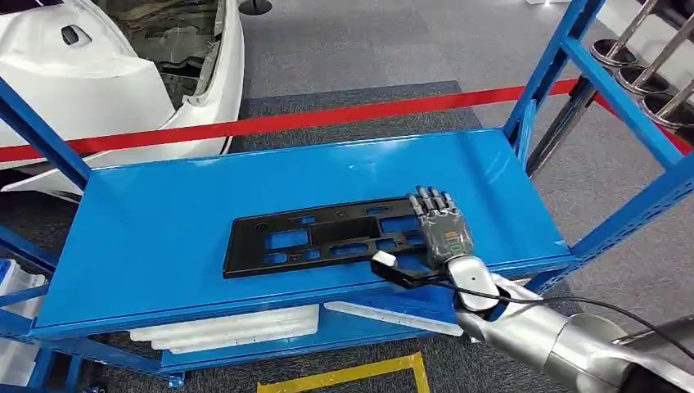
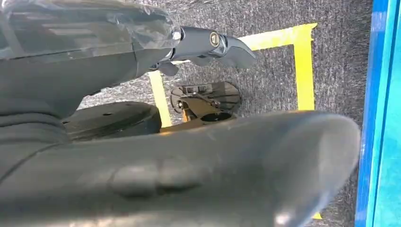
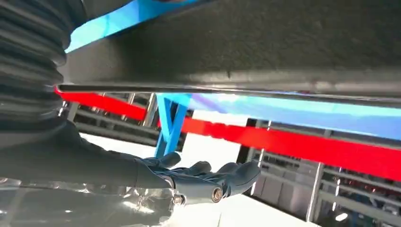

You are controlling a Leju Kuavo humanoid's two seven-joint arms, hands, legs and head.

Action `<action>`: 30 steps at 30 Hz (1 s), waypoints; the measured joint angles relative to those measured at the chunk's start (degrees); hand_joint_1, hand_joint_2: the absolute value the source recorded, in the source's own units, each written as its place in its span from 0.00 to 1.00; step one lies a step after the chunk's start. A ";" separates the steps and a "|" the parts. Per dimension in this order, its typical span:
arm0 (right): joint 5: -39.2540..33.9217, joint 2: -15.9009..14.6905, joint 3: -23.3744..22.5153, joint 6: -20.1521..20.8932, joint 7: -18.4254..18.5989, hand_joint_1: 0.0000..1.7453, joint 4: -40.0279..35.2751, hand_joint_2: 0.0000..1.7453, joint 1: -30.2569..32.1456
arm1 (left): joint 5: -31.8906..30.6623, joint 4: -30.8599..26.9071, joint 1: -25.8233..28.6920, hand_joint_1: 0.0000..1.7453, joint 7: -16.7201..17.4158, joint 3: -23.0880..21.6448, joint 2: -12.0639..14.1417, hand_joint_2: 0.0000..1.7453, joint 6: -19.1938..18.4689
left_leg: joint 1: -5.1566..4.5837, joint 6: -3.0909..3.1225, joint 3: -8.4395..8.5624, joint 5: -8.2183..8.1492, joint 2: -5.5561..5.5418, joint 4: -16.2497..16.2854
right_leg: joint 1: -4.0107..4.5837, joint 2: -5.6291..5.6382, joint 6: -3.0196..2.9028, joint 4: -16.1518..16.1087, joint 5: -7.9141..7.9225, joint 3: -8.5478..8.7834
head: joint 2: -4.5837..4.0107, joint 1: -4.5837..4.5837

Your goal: Take the parts from the cabinet and place them on the table.

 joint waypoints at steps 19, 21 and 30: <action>7.52 0.00 -4.11 -4.24 2.49 0.00 1.68 1.00 1.15 | -0.81 0.00 -0.02 0.00 1.01 -1.11 0.00 0.00 0.85 | 0.00 0.00 -0.01 0.00 0.00 0.00 | 0.00 0.00 0.00 -0.01 0.00 -0.01 | 0.00 0.00; 7.67 0.00 -4.46 -4.33 2.64 0.00 1.77 1.00 1.15 | -0.33 0.00 -0.02 0.00 0.94 -1.11 0.00 0.00 1.49 | 0.00 0.00 -0.01 0.00 0.00 0.00 | 0.00 0.00 0.00 -0.01 0.00 -0.01 | 0.00 0.00; 1.91 -0.18 -6.38 -7.63 0.90 0.00 2.78 1.00 1.02 | -2.16 -0.07 -0.10 0.00 1.46 -1.16 0.00 0.00 1.99 | 0.00 0.00 -0.01 0.00 0.00 0.00 | 0.00 0.01 0.00 -0.01 0.00 -0.02 | 0.00 0.00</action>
